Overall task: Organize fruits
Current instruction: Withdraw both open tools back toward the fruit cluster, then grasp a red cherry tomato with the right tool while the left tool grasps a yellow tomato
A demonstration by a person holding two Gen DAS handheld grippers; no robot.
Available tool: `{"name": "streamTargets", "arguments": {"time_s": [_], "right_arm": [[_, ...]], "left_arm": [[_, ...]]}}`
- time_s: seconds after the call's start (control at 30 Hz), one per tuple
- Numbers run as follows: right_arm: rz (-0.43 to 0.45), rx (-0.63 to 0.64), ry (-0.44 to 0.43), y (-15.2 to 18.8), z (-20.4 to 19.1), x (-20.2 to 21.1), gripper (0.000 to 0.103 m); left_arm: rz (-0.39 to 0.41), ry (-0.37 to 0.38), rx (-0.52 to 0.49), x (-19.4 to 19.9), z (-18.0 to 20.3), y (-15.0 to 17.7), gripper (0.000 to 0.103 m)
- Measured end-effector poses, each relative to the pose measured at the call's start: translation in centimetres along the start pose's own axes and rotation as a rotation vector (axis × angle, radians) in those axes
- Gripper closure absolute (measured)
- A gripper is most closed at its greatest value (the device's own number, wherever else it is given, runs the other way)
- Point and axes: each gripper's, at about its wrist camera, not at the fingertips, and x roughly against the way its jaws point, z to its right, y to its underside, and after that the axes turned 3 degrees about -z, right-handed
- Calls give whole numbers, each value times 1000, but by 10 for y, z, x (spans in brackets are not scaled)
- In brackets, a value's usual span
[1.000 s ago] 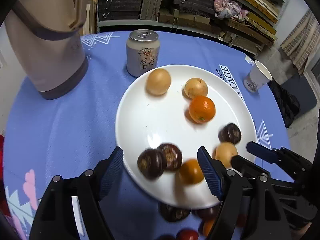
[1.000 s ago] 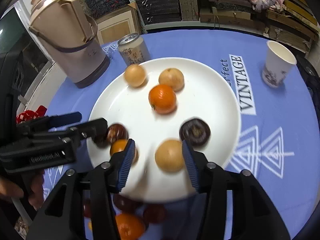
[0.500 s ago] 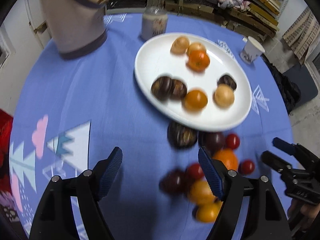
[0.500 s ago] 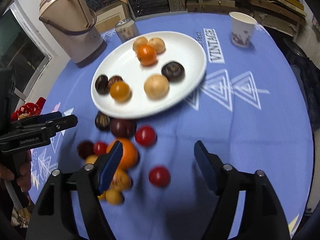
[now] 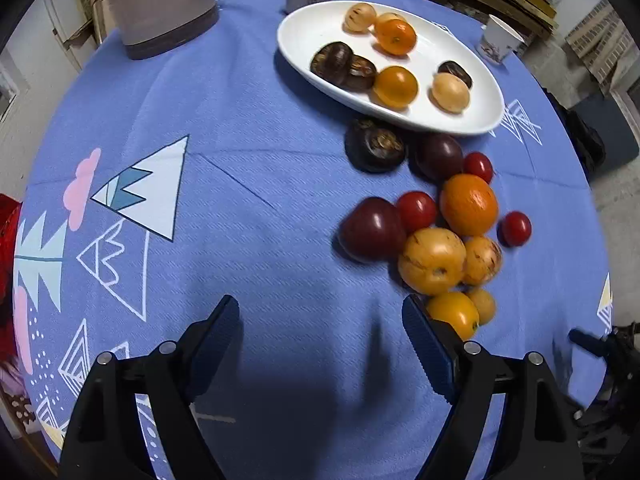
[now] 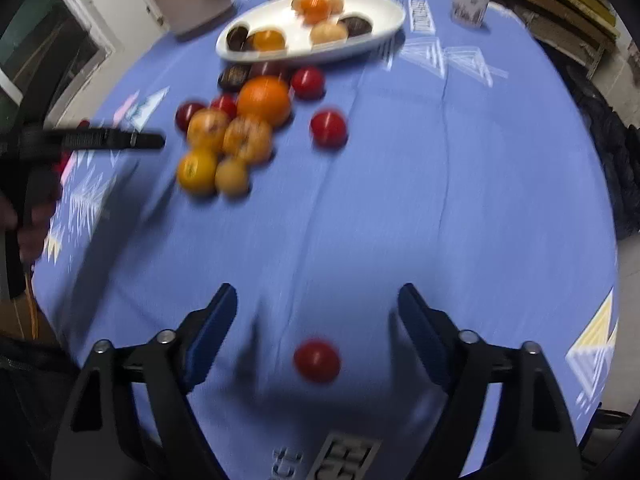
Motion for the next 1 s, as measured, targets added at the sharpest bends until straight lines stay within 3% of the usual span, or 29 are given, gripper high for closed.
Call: {"name": "streamTargets", "arguments": {"time_s": [0.17,0.23,0.37,0.47,0.9,1.0], "right_arm": [[-26,-7,11,17,-1,-4,38],[-39,-8,12,21,-1,-6,55],[-46,0,44,26,-2,-10,65],[-44,5,64,25,-1,-11,78],[16,-20,-5,-4,3,2,78],[16,-27,-13,-3,5,2,78]], "left_arm": [[-6,4,-30,-1,7,3,19],[-8,5,-37,-1,10,4,19],[-9,6,-40,1,10,6,18],[-15,12,-39,1,11,9,18],[-62,145,-67,-9,46,17,18],[-60,158,-69,-15,51,16,30]]}}
